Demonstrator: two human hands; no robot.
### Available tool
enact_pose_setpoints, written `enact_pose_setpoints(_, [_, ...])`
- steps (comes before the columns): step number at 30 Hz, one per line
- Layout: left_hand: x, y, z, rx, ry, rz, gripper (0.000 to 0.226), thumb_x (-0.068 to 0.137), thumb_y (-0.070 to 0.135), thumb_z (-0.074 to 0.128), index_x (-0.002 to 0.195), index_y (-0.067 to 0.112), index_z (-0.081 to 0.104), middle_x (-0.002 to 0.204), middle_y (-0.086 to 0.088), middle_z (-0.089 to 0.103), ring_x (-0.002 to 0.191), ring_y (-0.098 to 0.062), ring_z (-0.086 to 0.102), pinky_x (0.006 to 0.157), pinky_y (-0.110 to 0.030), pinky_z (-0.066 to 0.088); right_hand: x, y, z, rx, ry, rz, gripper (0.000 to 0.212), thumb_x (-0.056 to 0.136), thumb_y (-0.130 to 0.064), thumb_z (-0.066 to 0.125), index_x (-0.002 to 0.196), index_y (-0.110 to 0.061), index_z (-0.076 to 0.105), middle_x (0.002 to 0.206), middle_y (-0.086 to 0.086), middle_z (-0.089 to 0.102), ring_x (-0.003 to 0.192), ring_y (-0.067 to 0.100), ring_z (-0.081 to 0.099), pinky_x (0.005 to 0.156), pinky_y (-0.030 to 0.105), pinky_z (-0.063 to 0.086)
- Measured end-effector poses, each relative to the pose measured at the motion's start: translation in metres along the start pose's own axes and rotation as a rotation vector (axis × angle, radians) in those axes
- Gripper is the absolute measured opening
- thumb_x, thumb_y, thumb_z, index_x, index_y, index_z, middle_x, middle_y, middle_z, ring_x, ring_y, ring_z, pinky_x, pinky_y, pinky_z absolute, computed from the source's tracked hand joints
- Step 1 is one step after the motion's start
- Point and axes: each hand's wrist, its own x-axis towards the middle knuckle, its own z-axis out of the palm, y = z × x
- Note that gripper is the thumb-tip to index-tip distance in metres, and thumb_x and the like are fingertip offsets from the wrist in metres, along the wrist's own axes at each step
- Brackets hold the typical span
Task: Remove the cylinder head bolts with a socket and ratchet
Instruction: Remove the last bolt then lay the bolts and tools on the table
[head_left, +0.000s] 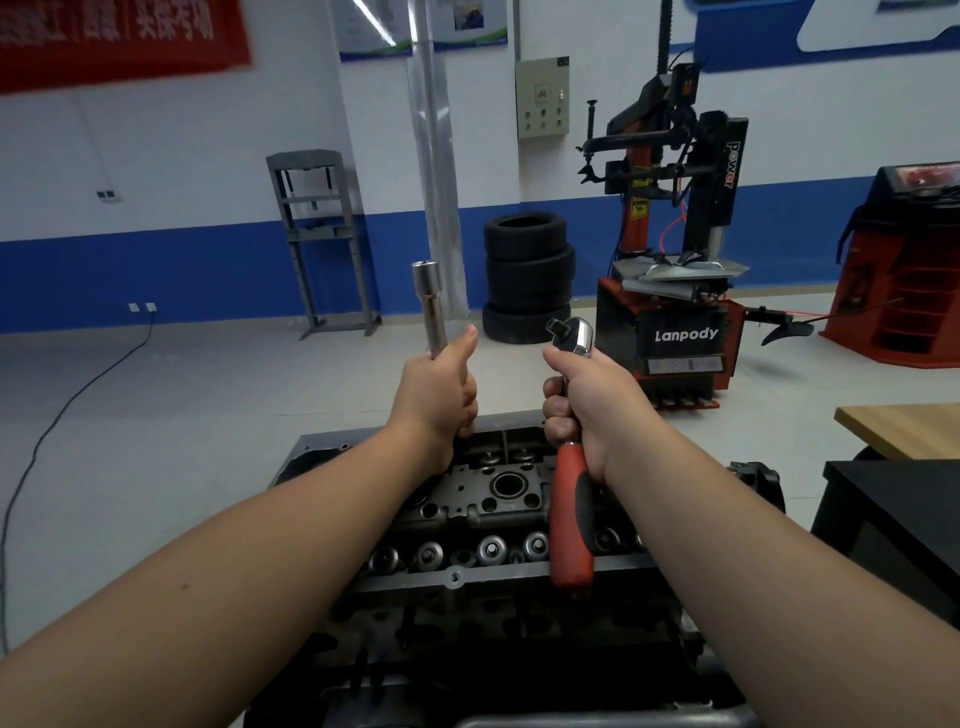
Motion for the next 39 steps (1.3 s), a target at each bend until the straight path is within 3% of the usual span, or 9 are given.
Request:
enact_pose_setpoints(4, [-0.001, -0.001, -0.001, -0.163, 0.028, -0.08, 0.064, 0.103, 0.05, 0.049, 0.045, 0.026, 0.036, 0.046, 0.004, 0.03, 0.039, -0.014, 0.028, 0.04, -0.025, 0.025, 0.001, 0.0, 0.002, -0.013, -0.002, 0.002, 0.007, 0.099, -0.017, 0.06, 0.094, -0.02, 0.056, 0.067, 0.001, 0.045, 0.038, 0.005, 0.036, 0.033, 0.019, 0.027])
enact_pose_setpoints(11, [-0.001, 0.002, -0.002, 0.033, -0.143, -0.037, 0.063, 0.103, 0.046, 0.052, 0.046, 0.026, 0.035, 0.046, 0.004, 0.03, 0.04, -0.015, 0.025, 0.042, -0.025, 0.023, 0.002, 0.001, 0.001, -0.009, -0.006, -0.004, 0.008, 0.099, -0.017, 0.06, 0.093, -0.022, 0.056, 0.066, 0.001, 0.045, 0.038, 0.005, 0.036, 0.033, 0.018, 0.027])
enact_pose_setpoints(19, [-0.001, -0.003, -0.001, -0.108, -0.023, 0.0, 0.062, 0.104, 0.043, 0.049, 0.046, 0.026, 0.036, 0.045, 0.004, 0.031, 0.038, -0.014, 0.029, 0.04, -0.025, 0.027, -0.001, 0.0, 0.002, -0.011, -0.001, 0.004, 0.005, 0.099, -0.017, 0.06, 0.096, -0.021, 0.058, 0.067, 0.001, 0.045, 0.039, 0.005, 0.036, 0.033, 0.019, 0.028])
enact_pose_setpoints(27, [0.0, -0.004, -0.008, 0.013, -0.136, -0.094, 0.052, 0.1, 0.033, 0.057, 0.051, 0.026, 0.041, 0.048, 0.003, 0.033, 0.04, -0.014, 0.033, 0.047, -0.028, 0.033, -0.003, -0.001, 0.001, -0.005, -0.008, 0.0, 0.005, 0.099, -0.017, 0.06, 0.097, -0.021, 0.057, 0.067, 0.001, 0.046, 0.04, 0.005, 0.037, 0.034, 0.018, 0.028])
enact_pose_setpoints(30, [-0.002, 0.0, -0.012, 0.201, -0.225, -0.174, 0.042, 0.1, 0.04, 0.057, 0.066, 0.019, 0.05, 0.052, 0.001, 0.045, 0.047, -0.017, 0.05, 0.06, -0.034, 0.048, -0.004, 0.0, 0.002, -0.011, -0.013, 0.007, 0.006, 0.099, -0.018, 0.061, 0.095, -0.02, 0.057, 0.067, 0.001, 0.046, 0.039, 0.005, 0.037, 0.034, 0.018, 0.028])
enact_pose_setpoints(33, [0.002, 0.013, -0.021, 0.387, -0.4, -0.242, 0.046, 0.101, 0.047, 0.056, 0.064, 0.02, 0.057, 0.058, -0.002, 0.056, 0.066, -0.022, 0.07, 0.068, -0.035, 0.047, -0.004, 0.0, 0.001, -0.017, -0.014, 0.012, 0.005, 0.099, -0.019, 0.061, 0.096, -0.02, 0.057, 0.067, 0.001, 0.046, 0.039, 0.005, 0.037, 0.033, 0.018, 0.028])
enact_pose_setpoints(36, [0.006, 0.023, -0.03, 0.471, -0.56, -0.261, 0.049, 0.096, 0.058, 0.057, 0.058, 0.026, 0.058, 0.067, -0.001, 0.06, 0.084, -0.023, 0.074, 0.065, -0.033, 0.044, -0.003, 0.0, 0.0, -0.017, -0.014, 0.009, 0.005, 0.099, -0.019, 0.061, 0.095, -0.02, 0.057, 0.067, 0.001, 0.046, 0.038, 0.005, 0.037, 0.033, 0.018, 0.028])
enact_pose_setpoints(39, [0.006, 0.025, -0.031, 0.488, -0.614, -0.263, 0.044, 0.087, 0.061, 0.061, 0.059, 0.027, 0.058, 0.069, 0.0, 0.059, 0.084, -0.021, 0.072, 0.063, -0.033, 0.046, -0.002, 0.0, 0.001, -0.028, -0.016, 0.009, 0.004, 0.098, -0.02, 0.062, 0.096, -0.021, 0.058, 0.069, 0.001, 0.047, 0.038, 0.005, 0.038, 0.033, 0.019, 0.029])
